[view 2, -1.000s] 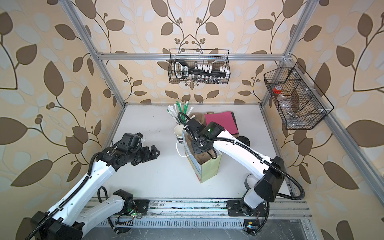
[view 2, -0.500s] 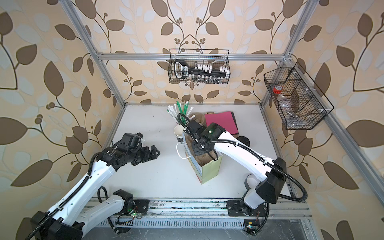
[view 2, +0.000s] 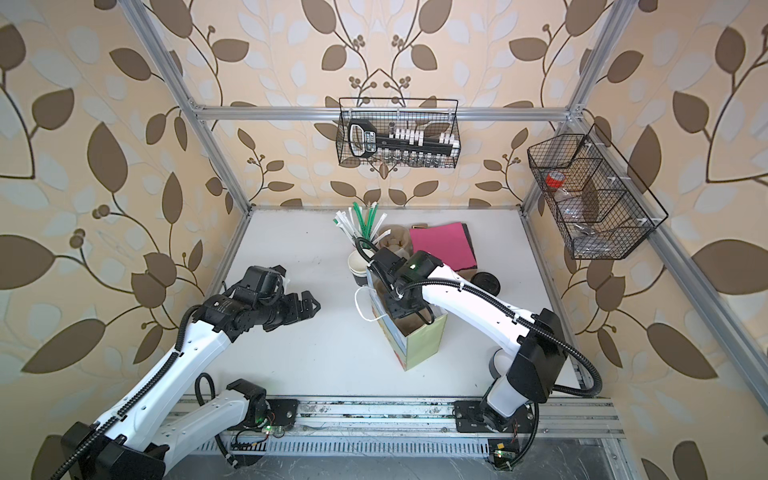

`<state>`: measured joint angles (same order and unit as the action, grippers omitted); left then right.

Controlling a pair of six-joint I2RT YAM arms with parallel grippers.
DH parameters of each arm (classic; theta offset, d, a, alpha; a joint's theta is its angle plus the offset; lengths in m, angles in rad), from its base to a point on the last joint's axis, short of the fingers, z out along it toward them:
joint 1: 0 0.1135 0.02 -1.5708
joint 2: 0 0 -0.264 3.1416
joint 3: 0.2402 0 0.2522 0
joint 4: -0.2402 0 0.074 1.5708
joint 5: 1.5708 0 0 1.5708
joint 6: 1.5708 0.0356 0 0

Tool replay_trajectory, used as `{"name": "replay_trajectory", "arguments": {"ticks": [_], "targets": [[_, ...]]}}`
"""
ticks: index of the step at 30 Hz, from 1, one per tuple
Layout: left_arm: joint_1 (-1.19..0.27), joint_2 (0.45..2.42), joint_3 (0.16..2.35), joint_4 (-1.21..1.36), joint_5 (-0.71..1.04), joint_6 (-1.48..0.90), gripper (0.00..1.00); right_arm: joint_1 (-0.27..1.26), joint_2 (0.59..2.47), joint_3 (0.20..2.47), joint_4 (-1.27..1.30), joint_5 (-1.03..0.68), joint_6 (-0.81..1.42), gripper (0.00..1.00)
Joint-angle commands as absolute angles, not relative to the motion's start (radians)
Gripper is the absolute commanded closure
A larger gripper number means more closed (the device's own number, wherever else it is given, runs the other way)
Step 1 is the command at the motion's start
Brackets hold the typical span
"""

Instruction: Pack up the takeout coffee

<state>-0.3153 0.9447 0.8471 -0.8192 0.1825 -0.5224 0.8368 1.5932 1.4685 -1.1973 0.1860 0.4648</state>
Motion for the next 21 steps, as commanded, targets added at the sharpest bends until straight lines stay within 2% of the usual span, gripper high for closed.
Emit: {"name": "replay_trajectory", "arguments": {"ticks": [1,21], "targets": [[-0.321,0.938,0.862,-0.834,0.185,-0.505,0.01,0.843,1.607,1.436,-1.191,0.174,0.448,0.70],[-0.321,0.940,0.861,-0.834,0.181,-0.505,0.01,0.827,1.621,1.303,-1.109,0.118,0.451,0.70]]}}
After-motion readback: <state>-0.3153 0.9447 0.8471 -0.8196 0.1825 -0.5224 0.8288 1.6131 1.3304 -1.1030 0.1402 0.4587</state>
